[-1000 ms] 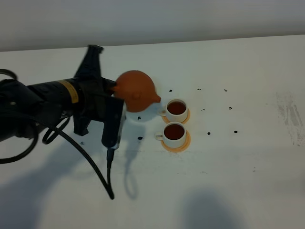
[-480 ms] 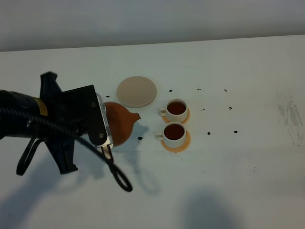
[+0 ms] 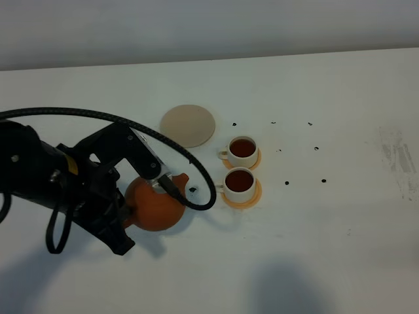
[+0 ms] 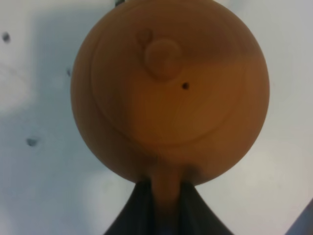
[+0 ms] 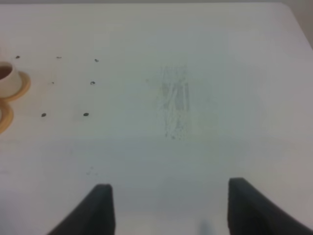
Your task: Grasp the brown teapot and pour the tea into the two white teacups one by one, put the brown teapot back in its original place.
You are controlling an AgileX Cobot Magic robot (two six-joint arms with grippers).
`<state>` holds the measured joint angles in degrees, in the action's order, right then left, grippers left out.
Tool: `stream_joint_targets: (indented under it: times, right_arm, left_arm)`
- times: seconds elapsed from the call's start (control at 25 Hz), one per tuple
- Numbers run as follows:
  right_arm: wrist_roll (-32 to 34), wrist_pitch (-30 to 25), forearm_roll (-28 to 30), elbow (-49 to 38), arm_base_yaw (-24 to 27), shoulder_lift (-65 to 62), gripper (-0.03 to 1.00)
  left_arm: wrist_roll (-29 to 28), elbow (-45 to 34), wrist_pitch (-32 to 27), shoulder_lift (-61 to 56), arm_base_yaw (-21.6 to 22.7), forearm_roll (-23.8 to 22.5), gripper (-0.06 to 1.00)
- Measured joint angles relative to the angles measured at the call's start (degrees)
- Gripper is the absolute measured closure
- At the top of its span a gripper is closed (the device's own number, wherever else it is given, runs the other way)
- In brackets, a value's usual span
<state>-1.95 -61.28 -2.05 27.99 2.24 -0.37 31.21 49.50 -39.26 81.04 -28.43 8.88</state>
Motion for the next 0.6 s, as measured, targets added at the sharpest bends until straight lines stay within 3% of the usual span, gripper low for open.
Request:
stream_joint_targets:
  times: [0.32,0.6]
  right_arm:
    - [0.0,0.0,0.0,0.0,0.0,0.0,0.45]
    - [0.0,0.0,0.0,0.0,0.0,0.0,0.45]
  left_arm:
    - [-0.7,0.0,2.1,5.9,-2.2,-0.1,0.84]
    - [-0.6,-2.7,11.6,8.6,-3.9,0.0,0.84]
